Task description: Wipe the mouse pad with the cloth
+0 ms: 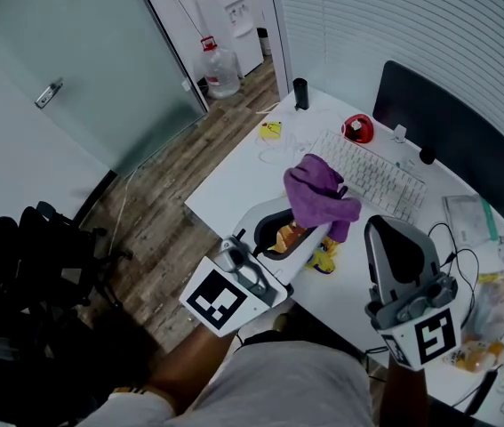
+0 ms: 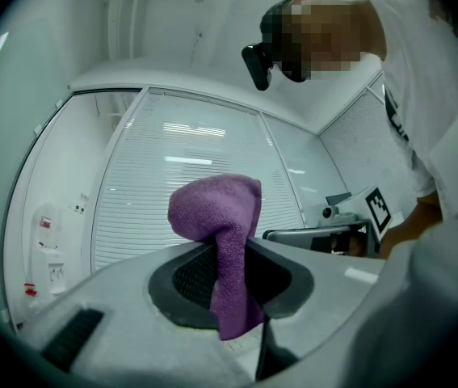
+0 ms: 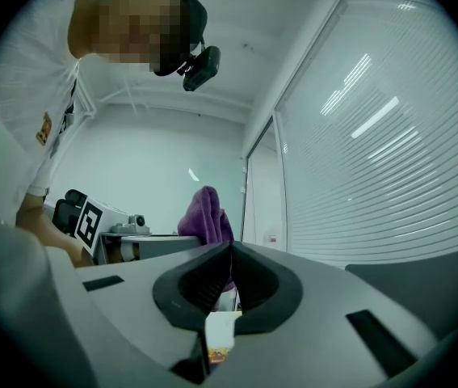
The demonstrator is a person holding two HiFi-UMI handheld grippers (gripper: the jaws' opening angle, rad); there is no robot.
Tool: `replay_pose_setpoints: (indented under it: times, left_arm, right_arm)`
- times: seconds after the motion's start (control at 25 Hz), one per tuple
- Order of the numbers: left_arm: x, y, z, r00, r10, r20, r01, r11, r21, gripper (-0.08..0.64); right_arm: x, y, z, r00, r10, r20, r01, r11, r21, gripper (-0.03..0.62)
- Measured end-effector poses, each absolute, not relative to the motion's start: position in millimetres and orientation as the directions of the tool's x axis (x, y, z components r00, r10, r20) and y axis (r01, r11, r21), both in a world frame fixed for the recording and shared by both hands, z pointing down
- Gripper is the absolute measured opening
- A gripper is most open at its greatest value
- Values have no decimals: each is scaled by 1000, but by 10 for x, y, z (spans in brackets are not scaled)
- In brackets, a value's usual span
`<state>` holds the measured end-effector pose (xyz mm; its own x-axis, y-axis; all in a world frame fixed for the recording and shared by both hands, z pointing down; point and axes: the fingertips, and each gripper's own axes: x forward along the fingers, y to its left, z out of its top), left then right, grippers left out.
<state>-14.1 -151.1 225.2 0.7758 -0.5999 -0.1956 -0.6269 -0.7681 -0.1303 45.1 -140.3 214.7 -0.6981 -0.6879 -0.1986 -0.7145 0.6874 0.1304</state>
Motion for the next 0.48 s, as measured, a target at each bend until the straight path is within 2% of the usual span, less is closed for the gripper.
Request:
replay_pose_setpoints:
  times: [0.48]
  left_arm:
    - [-134, -1500, 2280, 774, -602, -197, -628, -768, -121, 83]
  right_arm:
    - [469, -1392, 2159, -689, -693, -210, -722, 683, 114, 12]
